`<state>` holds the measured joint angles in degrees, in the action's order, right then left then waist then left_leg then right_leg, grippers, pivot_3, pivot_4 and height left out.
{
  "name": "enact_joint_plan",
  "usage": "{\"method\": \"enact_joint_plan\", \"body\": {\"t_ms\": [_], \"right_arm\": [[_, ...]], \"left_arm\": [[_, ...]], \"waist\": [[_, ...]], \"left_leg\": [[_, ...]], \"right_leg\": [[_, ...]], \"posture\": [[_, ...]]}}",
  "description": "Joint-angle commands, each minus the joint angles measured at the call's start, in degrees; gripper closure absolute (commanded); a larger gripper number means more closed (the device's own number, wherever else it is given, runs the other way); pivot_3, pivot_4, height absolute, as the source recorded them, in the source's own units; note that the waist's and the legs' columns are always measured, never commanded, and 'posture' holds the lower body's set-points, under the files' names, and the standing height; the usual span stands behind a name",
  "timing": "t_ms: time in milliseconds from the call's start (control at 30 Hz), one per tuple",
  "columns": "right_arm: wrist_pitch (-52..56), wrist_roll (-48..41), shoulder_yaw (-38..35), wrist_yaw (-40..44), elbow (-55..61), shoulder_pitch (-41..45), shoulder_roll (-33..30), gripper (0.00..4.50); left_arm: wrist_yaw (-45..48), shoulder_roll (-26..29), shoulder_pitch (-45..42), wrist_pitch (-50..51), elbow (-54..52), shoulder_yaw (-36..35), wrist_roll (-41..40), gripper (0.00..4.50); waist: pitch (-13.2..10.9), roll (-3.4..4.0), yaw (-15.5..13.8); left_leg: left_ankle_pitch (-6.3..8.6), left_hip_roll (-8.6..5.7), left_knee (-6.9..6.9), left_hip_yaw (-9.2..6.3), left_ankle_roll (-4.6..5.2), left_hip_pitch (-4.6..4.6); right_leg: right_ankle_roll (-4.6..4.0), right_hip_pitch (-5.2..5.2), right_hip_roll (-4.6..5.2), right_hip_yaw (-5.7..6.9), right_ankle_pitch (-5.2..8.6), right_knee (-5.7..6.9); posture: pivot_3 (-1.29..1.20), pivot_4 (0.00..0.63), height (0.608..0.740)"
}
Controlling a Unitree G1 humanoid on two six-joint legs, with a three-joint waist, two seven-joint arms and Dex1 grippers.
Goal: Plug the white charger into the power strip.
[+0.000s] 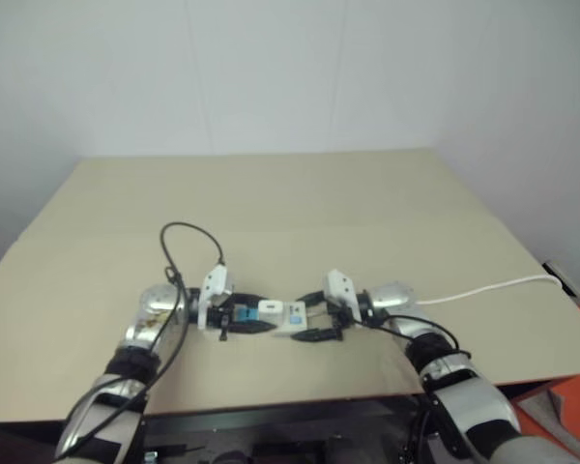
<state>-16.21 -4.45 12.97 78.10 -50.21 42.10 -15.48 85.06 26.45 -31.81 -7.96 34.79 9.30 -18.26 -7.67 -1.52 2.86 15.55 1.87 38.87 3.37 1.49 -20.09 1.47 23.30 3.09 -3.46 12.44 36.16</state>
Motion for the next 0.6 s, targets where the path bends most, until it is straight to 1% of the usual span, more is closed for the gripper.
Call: {"method": "enact_joint_plan", "body": {"t_ms": [33,167,367,433,500,533,600], "right_arm": [[0.05,0.94,-0.07,-0.48,-0.37,0.18,-0.52,1.07],[0.39,0.98,-0.18,-0.53,-0.59,0.32,-0.59,1.07],[1.48,0.69,-0.85,-1.09,-0.57,0.67,-0.80,1.07],[1.69,0.87,-1.11,-2.11,-0.52,0.88,-1.06,1.07],[2.10,0.70,-1.46,-2.23,-0.54,1.14,-1.49,0.35],[2.63,0.34,-1.66,-1.78,-0.57,1.30,-1.75,0.13],[3.51,-0.59,-2.34,-1.09,-0.37,1.52,-2.23,0.06]], "left_arm": [[-1.28,0.10,2.33,0.93,3.62,-0.37,2.07,0.48],[2.01,1.34,2.28,2.87,0.73,-1.36,0.40,0.48],[4.67,6.22,1.90,5.82,-3.77,-3.86,-1.45,0.48],[6.27,9.39,1.73,8.69,-5.87,-6.12,-3.72,0.48],[7.31,13.41,1.94,10.14,-7.30,-7.70,-5.02,0.45],[7.26,14.77,2.04,9.41,-7.20,-8.61,-4.68,0.45],[6.93,16.95,2.05,8.90,-6.66,-10.59,-4.68,0.45]], "waist": [[0.00,0.02,-0.01],[0.00,0.02,0.19],[-0.11,-0.01,0.90],[-0.22,-0.08,0.89],[-0.40,-0.31,0.93],[-0.44,-0.38,0.83],[-0.48,-0.37,0.74]], "left_leg": [[0.00,0.01,-0.02,0.00,0.00,0.03],[0.00,0.03,-0.02,0.00,0.00,0.03],[0.00,0.03,-0.08,0.00,0.00,-0.20],[0.00,0.04,-0.08,-0.01,0.00,-0.22],[0.00,0.04,-0.07,-0.01,0.00,-0.29],[0.00,0.05,-0.06,-0.01,0.00,-0.44],[-0.02,0.04,-0.01,-0.01,0.01,-1.05]], "right_leg": [[0.00,-0.03,0.00,0.00,0.00,-0.01],[0.01,-0.04,0.00,0.00,0.00,-0.04],[-0.05,0.17,0.02,0.00,-0.04,-0.12],[-0.06,0.19,0.05,0.01,-0.05,-0.11],[-0.05,0.29,0.06,0.01,-0.05,-0.10],[-0.07,0.47,0.06,0.01,-0.06,-0.08],[-0.33,1.10,0.08,0.03,-0.27,-0.05]], "posture": [[0.00,0.150,0.740],[0.00,0.150,0.740],[0.00,0.150,0.740],[0.00,0.150,0.740],[0.00,0.150,0.740],[0.00,0.150,0.740],[0.00,0.150,0.740]]}}
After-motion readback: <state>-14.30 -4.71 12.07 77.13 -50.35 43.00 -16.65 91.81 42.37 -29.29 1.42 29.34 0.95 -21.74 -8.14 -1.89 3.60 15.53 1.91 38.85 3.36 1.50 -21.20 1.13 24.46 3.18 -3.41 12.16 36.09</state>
